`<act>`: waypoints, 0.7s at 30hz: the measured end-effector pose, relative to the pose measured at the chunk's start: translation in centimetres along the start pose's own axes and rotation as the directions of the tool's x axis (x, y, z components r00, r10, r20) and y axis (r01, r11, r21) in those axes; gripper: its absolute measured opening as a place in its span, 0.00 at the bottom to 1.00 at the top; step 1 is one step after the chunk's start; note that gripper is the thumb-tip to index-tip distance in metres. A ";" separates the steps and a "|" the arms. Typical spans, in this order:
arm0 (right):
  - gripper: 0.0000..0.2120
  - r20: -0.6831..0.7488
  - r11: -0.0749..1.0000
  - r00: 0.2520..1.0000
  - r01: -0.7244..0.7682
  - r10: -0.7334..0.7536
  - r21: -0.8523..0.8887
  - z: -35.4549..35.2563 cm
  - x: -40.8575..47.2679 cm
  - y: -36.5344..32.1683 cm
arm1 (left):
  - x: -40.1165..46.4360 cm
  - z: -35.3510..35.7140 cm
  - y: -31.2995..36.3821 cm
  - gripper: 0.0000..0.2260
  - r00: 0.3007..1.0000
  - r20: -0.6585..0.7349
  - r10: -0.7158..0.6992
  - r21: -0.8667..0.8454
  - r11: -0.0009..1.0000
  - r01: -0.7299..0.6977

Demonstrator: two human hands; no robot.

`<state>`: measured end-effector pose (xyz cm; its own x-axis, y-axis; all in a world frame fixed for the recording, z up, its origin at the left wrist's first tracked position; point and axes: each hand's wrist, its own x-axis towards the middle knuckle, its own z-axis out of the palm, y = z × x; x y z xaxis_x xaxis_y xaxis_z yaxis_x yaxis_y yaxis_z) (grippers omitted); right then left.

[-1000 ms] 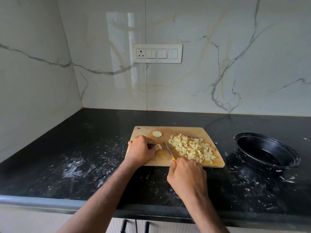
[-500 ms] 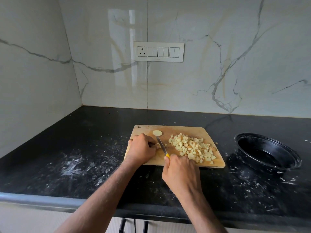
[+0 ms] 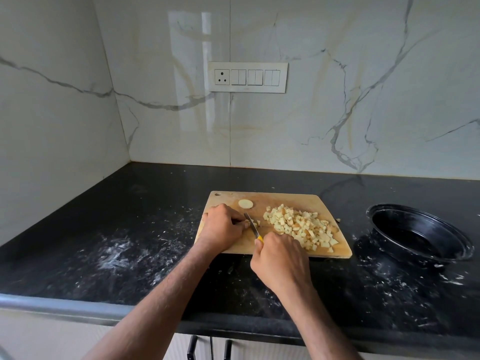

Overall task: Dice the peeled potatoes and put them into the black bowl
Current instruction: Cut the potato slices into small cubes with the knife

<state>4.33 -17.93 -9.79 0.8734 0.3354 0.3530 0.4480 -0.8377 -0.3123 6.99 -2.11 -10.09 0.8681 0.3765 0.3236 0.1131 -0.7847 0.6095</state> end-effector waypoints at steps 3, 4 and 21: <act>0.11 -0.003 0.999 1.000 0.016 -0.016 -0.048 -0.1 0.0 -0.5 | -0.2 0.0 0.0 0.05 1.000 -0.002 0.001 -0.001 1.000 -0.001; 0.10 -0.008 0.998 1.000 0.024 -0.024 -0.062 -0.2 0.1 -0.8 | -0.2 0.0 0.0 0.05 1.000 -0.002 0.001 0.002 1.000 -0.001; 0.19 -0.151 0.996 0.989 0.001 -0.014 -0.087 0.8 -1.0 -0.7 | -0.2 0.3 -0.3 0.05 1.000 -0.014 0.015 0.087 0.996 -0.014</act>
<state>3.25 -17.29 -10.66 0.8284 0.2784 0.4861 0.4305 -0.8717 -0.2343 6.94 -2.08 -10.50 0.8631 0.3711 0.3426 0.1424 -0.8297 0.5398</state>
